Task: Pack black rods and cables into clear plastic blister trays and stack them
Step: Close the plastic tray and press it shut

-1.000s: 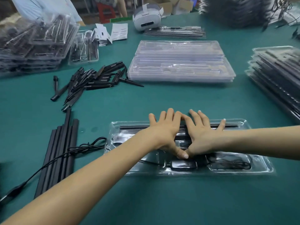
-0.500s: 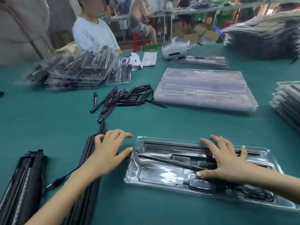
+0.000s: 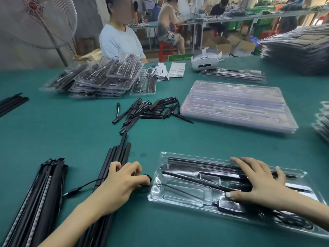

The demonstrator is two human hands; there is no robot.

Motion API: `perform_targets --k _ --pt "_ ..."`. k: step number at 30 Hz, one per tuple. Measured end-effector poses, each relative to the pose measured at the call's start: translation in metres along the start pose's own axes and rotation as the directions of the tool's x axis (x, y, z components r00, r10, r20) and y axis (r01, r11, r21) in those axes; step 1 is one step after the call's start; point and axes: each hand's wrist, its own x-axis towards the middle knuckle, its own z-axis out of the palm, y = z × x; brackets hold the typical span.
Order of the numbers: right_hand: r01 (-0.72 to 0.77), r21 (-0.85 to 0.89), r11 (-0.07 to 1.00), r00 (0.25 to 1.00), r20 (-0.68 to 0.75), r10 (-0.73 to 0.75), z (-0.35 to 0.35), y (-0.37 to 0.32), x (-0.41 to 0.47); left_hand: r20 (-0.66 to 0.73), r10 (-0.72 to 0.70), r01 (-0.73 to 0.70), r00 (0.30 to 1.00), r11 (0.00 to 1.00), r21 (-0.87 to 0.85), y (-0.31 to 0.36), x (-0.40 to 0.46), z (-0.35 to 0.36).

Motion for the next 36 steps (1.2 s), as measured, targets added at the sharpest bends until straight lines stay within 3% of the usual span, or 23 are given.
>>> perform_targets --k 3,7,10,16,18,20,24,29,34,36 --pt "0.007 -0.017 1.0 1.0 0.002 -0.007 0.001 0.0 -0.001 0.021 -0.017 0.019 1.0 0.998 -0.063 0.001 -0.002 0.001" --pt "0.013 -0.022 1.0 1.0 0.014 -0.012 0.0 0.001 0.001 0.202 -0.143 0.198 0.969 0.937 -0.289 -0.001 -0.005 0.004" --pt "0.015 -0.003 1.0 0.999 0.039 -0.015 -0.002 0.001 0.003 0.296 -0.105 0.168 0.949 0.966 -0.196 0.0 -0.009 0.006" --pt "0.024 -0.023 0.999 0.999 0.036 -0.023 -0.003 -0.003 0.001 0.21 -0.144 0.165 0.967 0.982 -0.091 0.004 -0.011 0.003" --pt "0.025 -0.028 0.999 0.999 0.041 -0.024 -0.005 -0.004 0.0 0.19 -0.057 0.056 0.98 0.998 0.011 0.002 -0.007 -0.002" --pt "0.031 -0.044 0.999 0.999 0.042 -0.029 -0.005 -0.004 -0.002 0.2 -0.002 0.009 0.98 0.999 -0.035 -0.003 -0.004 -0.006" --pt "0.036 -0.043 0.998 0.999 0.037 -0.035 -0.002 -0.002 -0.003 0.197 -0.029 0.088 0.98 0.951 -0.297 -0.007 -0.007 -0.006" --pt "0.034 -0.06 0.998 0.999 0.028 -0.032 -0.003 -0.003 -0.004 0.106 0.009 0.008 0.994 0.988 -0.155 -0.004 -0.012 -0.002" --pt "0.044 -0.075 0.996 0.999 -0.026 -0.046 0.006 -0.002 -0.01 0.279 -0.121 0.187 0.953 0.956 -0.225 0.007 -0.023 0.005" --pt "0.038 -0.064 0.997 0.999 -0.036 -0.04 0.007 -0.002 -0.01 0.276 -0.163 0.229 0.947 0.947 -0.227 0.013 -0.023 0.006"
